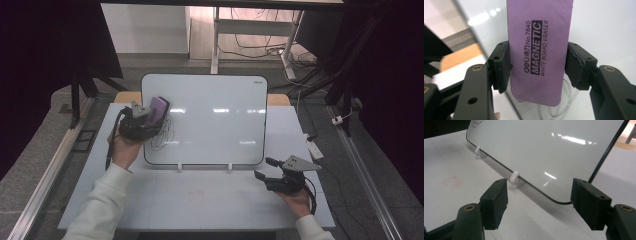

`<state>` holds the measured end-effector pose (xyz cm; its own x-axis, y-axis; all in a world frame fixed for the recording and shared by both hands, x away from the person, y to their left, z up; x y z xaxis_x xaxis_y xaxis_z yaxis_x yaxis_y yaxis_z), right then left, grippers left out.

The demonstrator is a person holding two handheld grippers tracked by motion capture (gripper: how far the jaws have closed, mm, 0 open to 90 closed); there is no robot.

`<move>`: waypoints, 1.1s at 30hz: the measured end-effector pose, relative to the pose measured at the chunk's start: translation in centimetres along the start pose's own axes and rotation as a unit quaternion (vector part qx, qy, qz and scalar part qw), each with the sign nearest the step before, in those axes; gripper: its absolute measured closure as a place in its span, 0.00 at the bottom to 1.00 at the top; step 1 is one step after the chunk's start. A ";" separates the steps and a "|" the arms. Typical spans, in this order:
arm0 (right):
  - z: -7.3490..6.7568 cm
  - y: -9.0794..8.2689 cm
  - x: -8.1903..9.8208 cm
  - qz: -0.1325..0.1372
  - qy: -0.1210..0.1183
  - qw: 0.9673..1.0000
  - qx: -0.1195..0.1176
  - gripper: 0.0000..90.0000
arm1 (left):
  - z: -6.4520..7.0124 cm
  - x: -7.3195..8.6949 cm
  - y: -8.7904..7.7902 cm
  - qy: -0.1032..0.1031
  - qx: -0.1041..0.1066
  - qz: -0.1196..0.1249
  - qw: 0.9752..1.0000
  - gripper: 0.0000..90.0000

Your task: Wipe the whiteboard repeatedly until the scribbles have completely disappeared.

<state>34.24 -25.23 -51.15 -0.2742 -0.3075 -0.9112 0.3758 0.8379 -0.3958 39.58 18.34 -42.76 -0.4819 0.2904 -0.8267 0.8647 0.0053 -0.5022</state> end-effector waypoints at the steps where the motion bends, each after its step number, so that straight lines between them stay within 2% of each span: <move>1: 0.0 0.0 0.0 0.000 0.000 1.000 0.000 0.33 | -0.2 -0.1 0.0 0.000 -0.003 -0.001 1.000 0.46; 3: 0.0 0.0 0.0 0.000 -0.001 1.000 0.000 0.33 | 0.0 -0.3 0.3 0.006 -0.007 -0.002 1.000 0.46; 5: 0.0 0.1 0.0 0.000 0.000 1.000 -0.002 0.33 | 0.7 -0.4 0.5 0.031 -0.029 -0.001 0.999 0.46; 8: -0.1 0.1 0.0 -0.002 -0.002 1.000 -0.001 0.33 | 2.3 -0.4 0.6 0.064 -0.041 -0.001 0.997 0.46; 10: 0.0 0.1 0.0 -0.003 -0.004 1.000 -0.001 0.33 | 3.4 -0.3 0.5 0.088 -0.043 -0.001 0.995 0.46; 12: -0.1 0.1 0.0 -0.002 -0.004 1.000 -0.002 0.33 | 4.5 -0.2 0.4 0.103 -0.034 -0.001 0.994 0.46; 15: -0.1 0.1 0.0 -0.003 -0.005 1.000 -0.001 0.33 | 5.8 0.2 0.4 0.116 -0.025 0.000 0.993 0.46; 17: -0.1 0.1 0.0 -0.003 -0.005 1.000 -0.001 0.33 | 6.1 0.4 0.3 0.121 -0.022 0.003 0.992 0.46; 19: -0.1 0.1 0.0 -0.003 -0.003 1.000 -0.001 0.33 | 5.9 0.4 0.3 0.116 -0.017 0.004 0.993 0.46; 22: 0.0 0.0 0.0 0.000 -0.002 1.000 -0.001 0.33 | 5.0 0.2 0.3 0.093 0.002 -0.002 0.996 0.46; 23: 0.0 0.0 0.0 0.000 -0.002 1.000 -0.001 0.33 | 4.4 0.2 0.3 0.089 -0.009 0.000 0.996 0.46; 25: 0.0 0.0 0.0 0.000 -0.003 1.000 0.001 0.33 | 3.5 0.1 0.3 0.078 -0.017 0.001 0.997 0.46; 29: 0.1 0.0 0.1 -0.001 -0.002 1.000 0.001 0.33 | 1.9 0.0 0.3 0.054 -0.024 0.001 0.998 0.46; 31: 0.1 0.0 0.1 -0.001 -0.003 1.000 0.002 0.33 | 1.5 0.0 0.4 0.045 -0.023 0.001 0.999 0.46; 33: 0.0 0.0 0.0 -0.001 -0.002 1.000 0.000 0.33 | 1.7 0.0 0.5 0.047 -0.027 0.001 0.999 0.46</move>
<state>34.26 -25.25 -51.20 -0.2715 -0.3105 -0.9110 0.3760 0.8371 -0.3973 39.75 16.70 -43.40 -0.4664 0.3783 -0.7996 0.8736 0.0552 -0.4835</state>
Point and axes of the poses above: each handheld gripper's, and its own axes: y roughly forward along the jaws, x roughly out of its underside, z roughly to its right, the point moved 4 cm from there along y, roughly forward along the jaws, and after that the axes turned 14 degrees about -x, right-handed, at the moved point
